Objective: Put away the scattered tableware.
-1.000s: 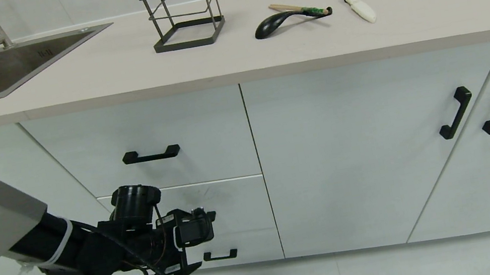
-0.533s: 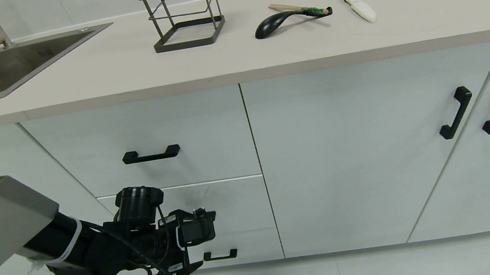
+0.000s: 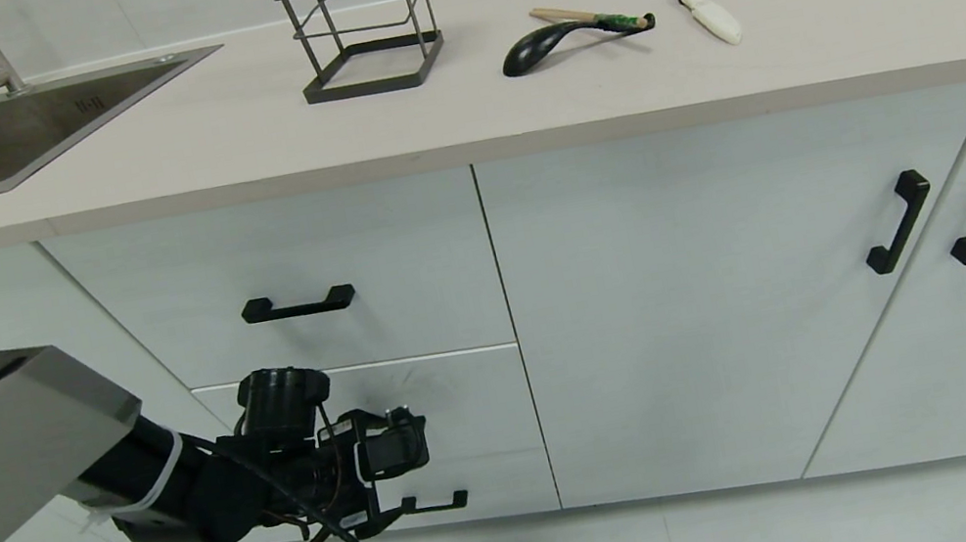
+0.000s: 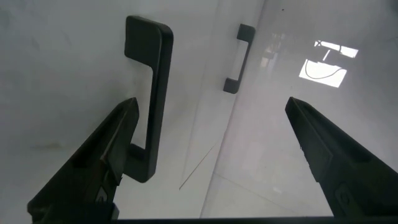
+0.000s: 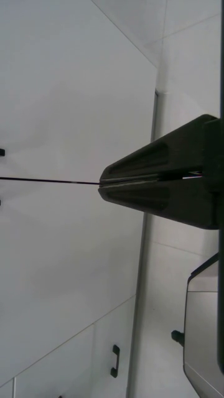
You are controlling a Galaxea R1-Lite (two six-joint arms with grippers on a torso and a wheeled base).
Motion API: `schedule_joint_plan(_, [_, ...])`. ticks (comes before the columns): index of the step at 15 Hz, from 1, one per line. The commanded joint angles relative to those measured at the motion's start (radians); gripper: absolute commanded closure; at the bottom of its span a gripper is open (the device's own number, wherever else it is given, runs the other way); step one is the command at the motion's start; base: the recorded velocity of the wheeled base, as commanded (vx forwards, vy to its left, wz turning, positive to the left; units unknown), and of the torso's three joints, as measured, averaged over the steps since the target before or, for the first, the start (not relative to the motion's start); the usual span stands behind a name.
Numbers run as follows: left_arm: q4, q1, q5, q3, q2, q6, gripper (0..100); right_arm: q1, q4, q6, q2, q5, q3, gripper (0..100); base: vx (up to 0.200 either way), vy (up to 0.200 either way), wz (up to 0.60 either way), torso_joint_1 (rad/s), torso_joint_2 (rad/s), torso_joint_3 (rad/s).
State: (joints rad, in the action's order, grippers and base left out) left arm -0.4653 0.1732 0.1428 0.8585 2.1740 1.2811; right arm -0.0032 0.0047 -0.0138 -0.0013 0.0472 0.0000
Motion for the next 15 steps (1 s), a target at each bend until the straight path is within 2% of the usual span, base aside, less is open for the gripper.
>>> schedule_joint_plan(1, [-0.022, 0.0, 0.0, 0.001, 0.024, -0.002, 0, 0.0, 0.0, -0.002, 0.001, 0.0, -0.002, 100, 0.0, 0.0, 0.0, 0.0, 0.0, 0.0])
schedule_joint_plan(5, [-0.029, 0.0, 0.003, 0.005, 0.038, 0.0, 0, 0.0, 0.0, -0.002, 0.001, 0.0, 0.0, 100, 0.0, 0.0, 0.0, 0.0, 0.0, 0.0])
schedule_joint_plan(9, [-0.029, 0.0, 0.006, -0.064, 0.015, 0.001, 0, 0.0, 0.0, -0.002, 0.001, 0.0, -0.002, 100, 0.0, 0.0, 0.0, 0.0, 0.0, 0.0])
schedule_joint_plan(15, [-0.03, 0.0, 0.008, -0.113, -0.031, 0.003, 0, 0.0, 0.0, -0.002, 0.001, 0.0, -0.002, 100, 0.0, 0.0, 0.0, 0.0, 0.0, 0.0])
